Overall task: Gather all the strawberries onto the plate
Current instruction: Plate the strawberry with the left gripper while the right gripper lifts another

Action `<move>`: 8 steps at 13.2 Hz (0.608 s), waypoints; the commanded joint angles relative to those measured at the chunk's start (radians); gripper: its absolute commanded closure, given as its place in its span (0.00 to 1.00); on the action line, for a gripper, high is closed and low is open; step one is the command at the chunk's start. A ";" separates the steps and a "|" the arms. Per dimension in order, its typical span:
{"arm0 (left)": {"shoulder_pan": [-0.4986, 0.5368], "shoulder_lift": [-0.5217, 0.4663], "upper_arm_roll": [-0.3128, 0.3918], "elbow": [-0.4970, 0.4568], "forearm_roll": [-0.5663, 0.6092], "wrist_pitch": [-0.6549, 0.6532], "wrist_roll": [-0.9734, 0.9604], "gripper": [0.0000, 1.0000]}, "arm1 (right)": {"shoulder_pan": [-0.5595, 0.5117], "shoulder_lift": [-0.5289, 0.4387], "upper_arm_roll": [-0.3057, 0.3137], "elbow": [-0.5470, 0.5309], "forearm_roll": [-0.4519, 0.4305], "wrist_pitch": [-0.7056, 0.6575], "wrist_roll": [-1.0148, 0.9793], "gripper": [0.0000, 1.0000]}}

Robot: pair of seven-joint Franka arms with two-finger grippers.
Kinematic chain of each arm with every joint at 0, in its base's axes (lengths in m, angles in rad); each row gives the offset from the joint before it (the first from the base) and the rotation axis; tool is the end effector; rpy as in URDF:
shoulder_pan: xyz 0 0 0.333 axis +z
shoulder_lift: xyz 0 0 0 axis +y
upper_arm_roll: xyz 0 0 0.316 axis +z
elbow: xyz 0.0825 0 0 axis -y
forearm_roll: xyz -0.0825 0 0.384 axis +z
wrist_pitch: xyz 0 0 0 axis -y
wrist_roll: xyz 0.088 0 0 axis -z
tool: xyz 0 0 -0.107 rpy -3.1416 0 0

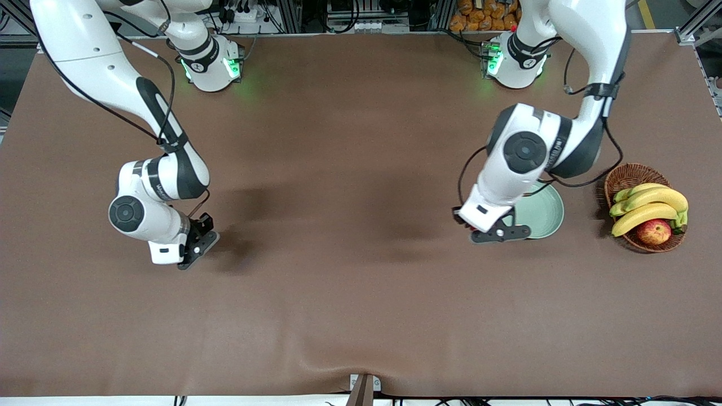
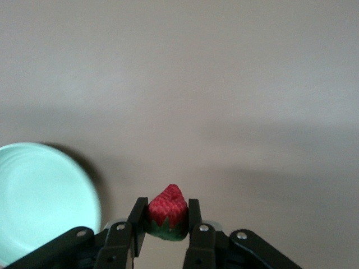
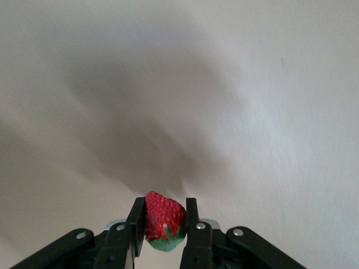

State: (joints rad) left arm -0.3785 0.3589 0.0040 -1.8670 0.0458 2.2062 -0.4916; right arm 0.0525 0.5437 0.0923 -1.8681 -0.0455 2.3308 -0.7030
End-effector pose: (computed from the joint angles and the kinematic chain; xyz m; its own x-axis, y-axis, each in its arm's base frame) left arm 0.5858 -0.2287 0.3227 0.9960 0.0892 0.0000 0.0891 -0.9951 -0.0428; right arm 0.6248 0.0875 0.2171 0.6436 0.7638 -0.0483 0.7612 -0.6454 -0.0636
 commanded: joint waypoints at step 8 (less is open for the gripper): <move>0.274 -0.020 -0.015 -0.257 0.068 0.027 0.235 0.76 | 0.165 0.099 0.110 0.170 0.246 0.125 -0.019 1.00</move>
State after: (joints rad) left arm -0.1371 0.3616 0.0034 -2.0907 0.0884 2.2187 -0.2592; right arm 0.1768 0.5827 0.2050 -1.7539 0.1515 2.3990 -0.7030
